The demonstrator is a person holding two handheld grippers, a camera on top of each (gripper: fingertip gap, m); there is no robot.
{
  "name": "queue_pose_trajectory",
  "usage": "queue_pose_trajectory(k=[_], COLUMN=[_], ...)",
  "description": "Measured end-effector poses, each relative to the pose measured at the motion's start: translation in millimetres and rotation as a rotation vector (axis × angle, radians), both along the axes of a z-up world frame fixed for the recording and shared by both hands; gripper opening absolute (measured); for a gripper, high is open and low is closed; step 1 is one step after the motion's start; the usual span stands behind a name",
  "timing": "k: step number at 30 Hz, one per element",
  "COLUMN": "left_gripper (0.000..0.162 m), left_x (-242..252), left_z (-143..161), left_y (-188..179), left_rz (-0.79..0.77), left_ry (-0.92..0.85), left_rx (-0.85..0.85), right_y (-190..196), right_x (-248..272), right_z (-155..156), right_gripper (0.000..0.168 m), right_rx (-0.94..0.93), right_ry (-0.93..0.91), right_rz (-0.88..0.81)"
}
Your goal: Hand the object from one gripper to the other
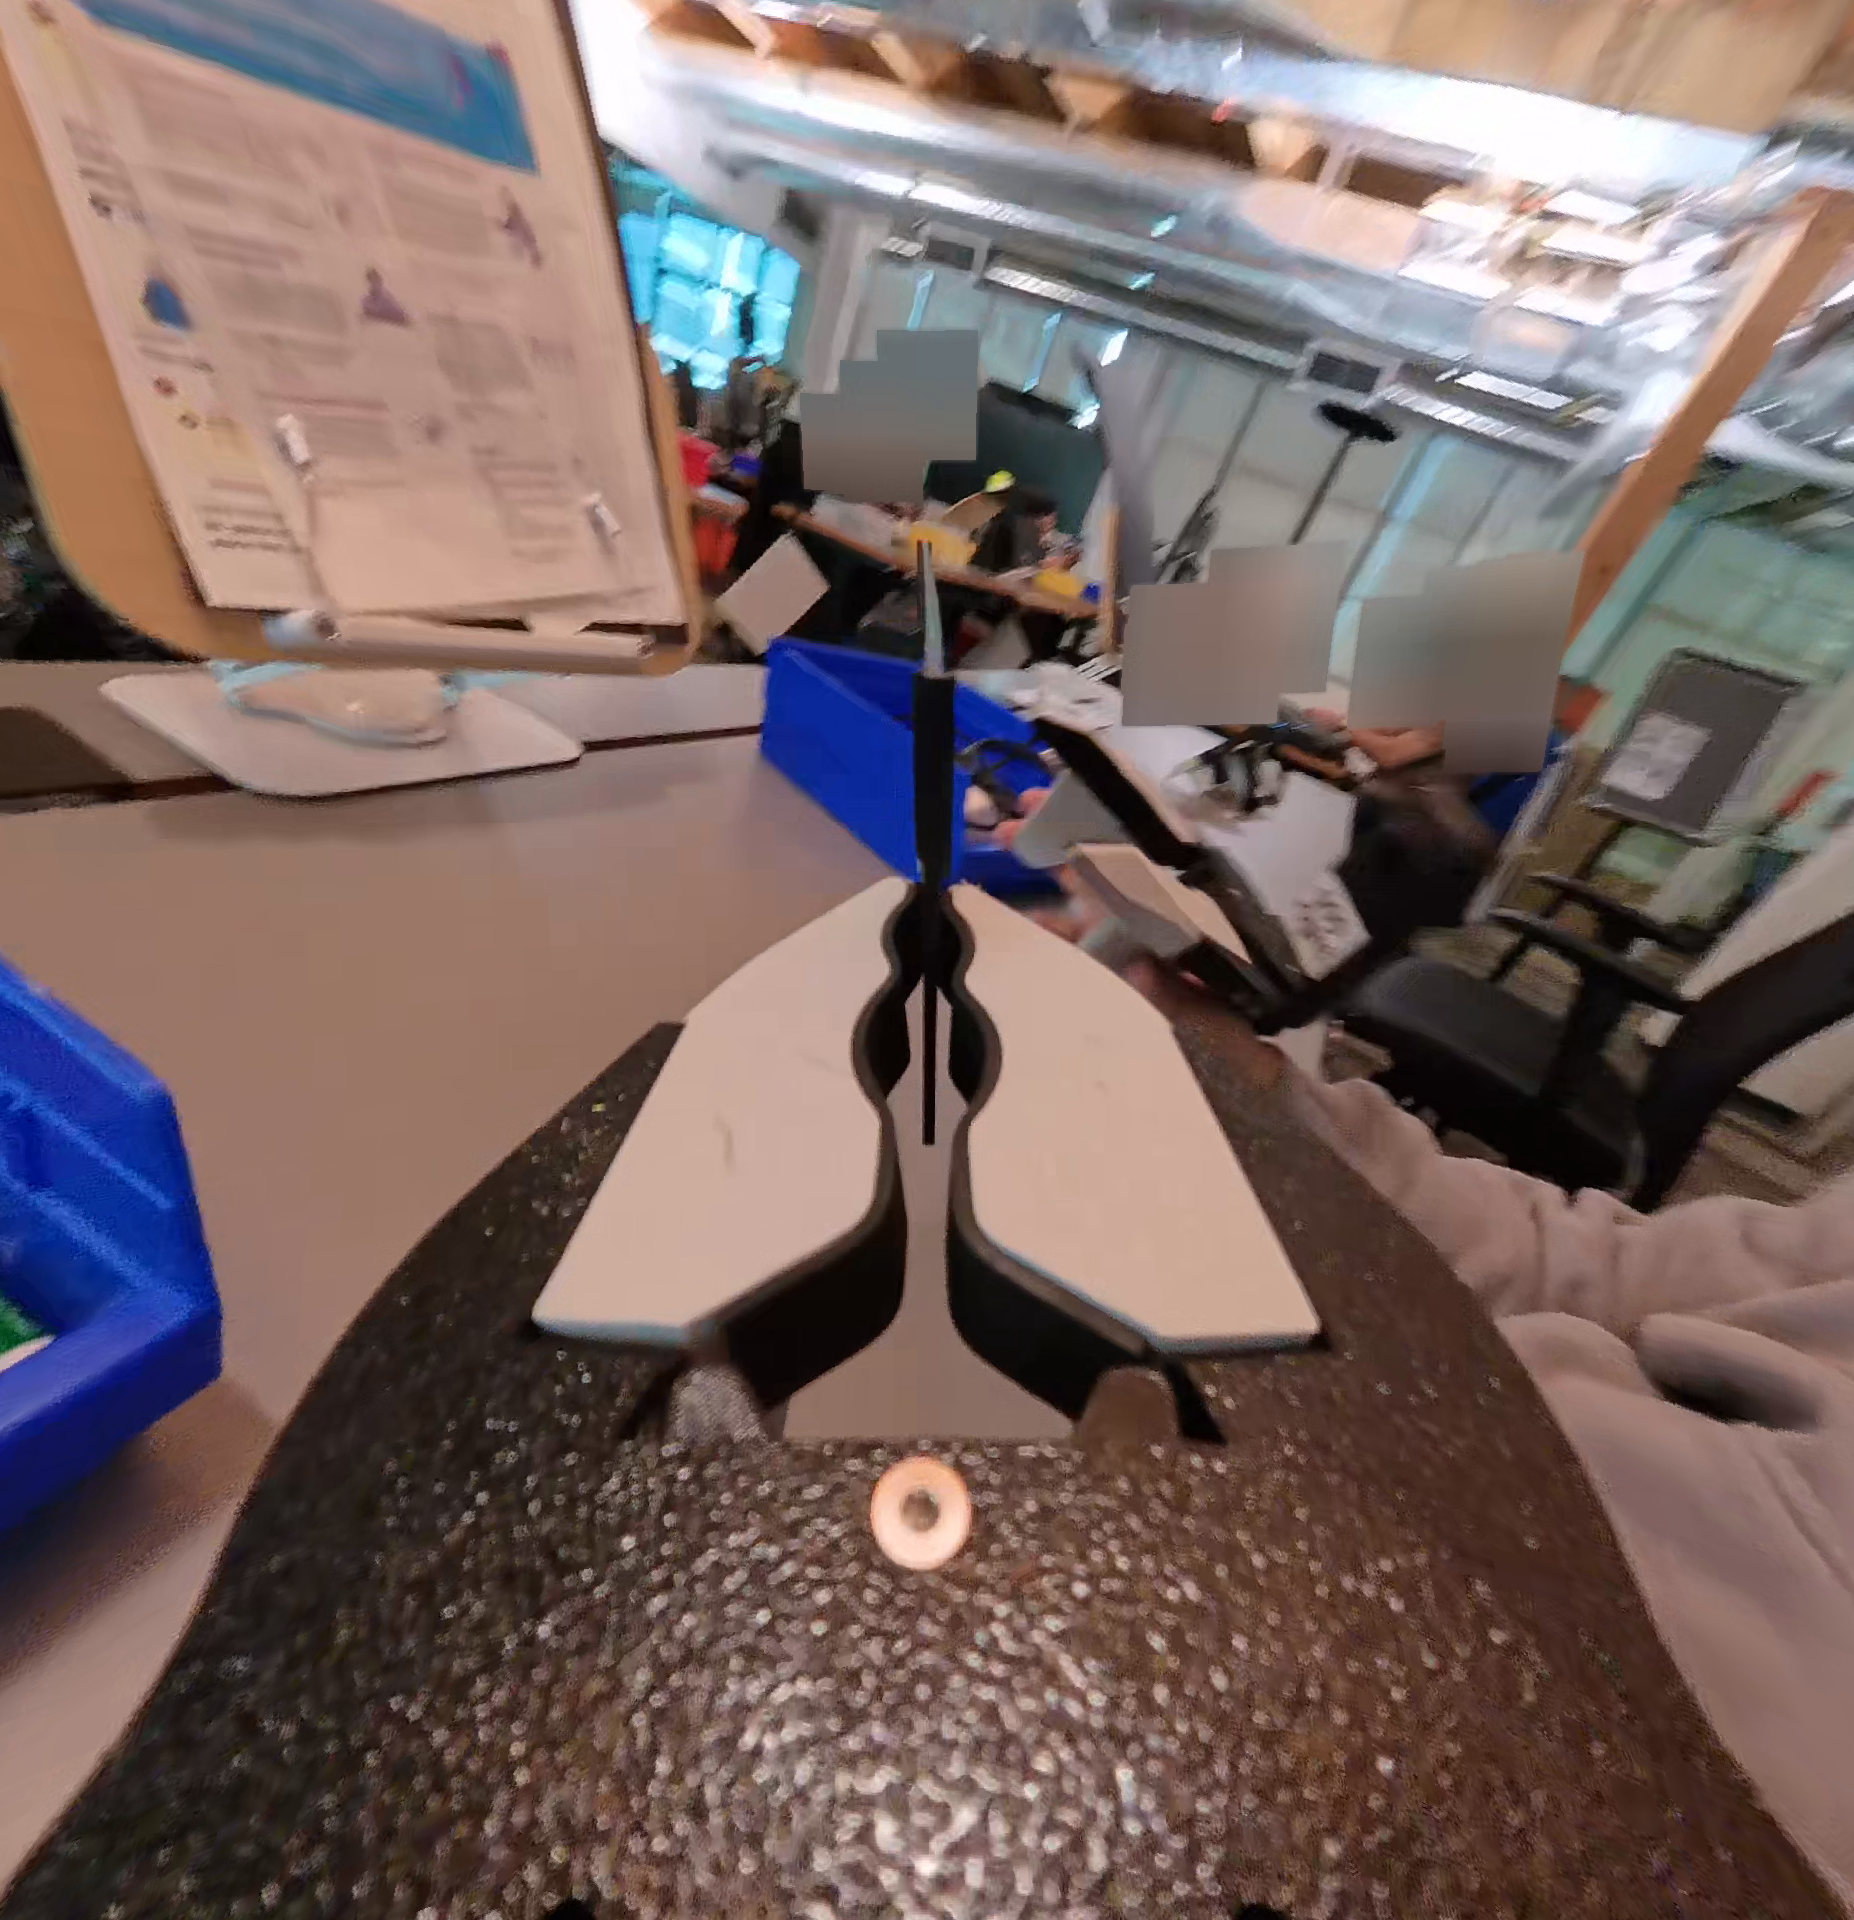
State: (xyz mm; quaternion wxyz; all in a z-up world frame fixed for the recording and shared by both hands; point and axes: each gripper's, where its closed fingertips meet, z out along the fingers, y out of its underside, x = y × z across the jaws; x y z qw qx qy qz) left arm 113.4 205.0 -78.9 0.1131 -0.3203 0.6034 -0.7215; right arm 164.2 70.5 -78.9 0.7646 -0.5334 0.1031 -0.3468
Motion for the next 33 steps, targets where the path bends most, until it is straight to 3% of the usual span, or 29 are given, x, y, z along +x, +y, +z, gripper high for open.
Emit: queue_pose_trajectory(k=[5,10,12,15,17,22,25,29,33], left_gripper=[0.001,0.001,0.001,0.002,0.004,0.026,0.025,0.025,0.004], left_x=[-27.3,-37.4,-37.9,-36.3,-31.3,-12.2,-9.0,-5.1,-12.3], left_z=[1.4,-9.2,-11.1,-11.1,-6.1,15.0,13.0,4.8,10.5], left_y=[6.8,-1.1,-4.6,-2.8,-3.3,-4.6,-24.1,-56.6,-65.3], left_rz=[-0.212,-0.324,-0.342,-0.347,-0.305,-0.157,-0.188,-0.182,-0.195], left_ry=[-0.052,-0.047,-0.056,-0.075,-0.119,-0.203,-0.183,-0.198,-0.278], left_rx=[-0.026,0.002,0.000,-0.027,-0.060,-0.277,-0.316,-0.235,-0.236], right_y=[5.2,23.0,31.6,29.8,28.2,9.7,2.3,7.6,15.5], right_x=[-8.4,-49.0,-55.0,-69.5,-67.2,-53.9,-44.6,-47.6,-53.0], right_z=[-2.6,-1.9,-12.1,-5.6,0.1,16.9,20.5,17.2,12.5], right_gripper=[0.065,0.032,0.007,0.001,0.002,0.001,0.001,0.002,0.002], right_rx=[0.210,0.183,0.090,0.059,0.106,0.295,0.373,0.338,0.301], right_ry=[0.352,0.394,0.372,0.327,0.297,0.296,0.326,0.329,0.357], right_rz=[0.462,0.787,0.784,0.866,0.836,0.824,0.813,0.818,0.852])
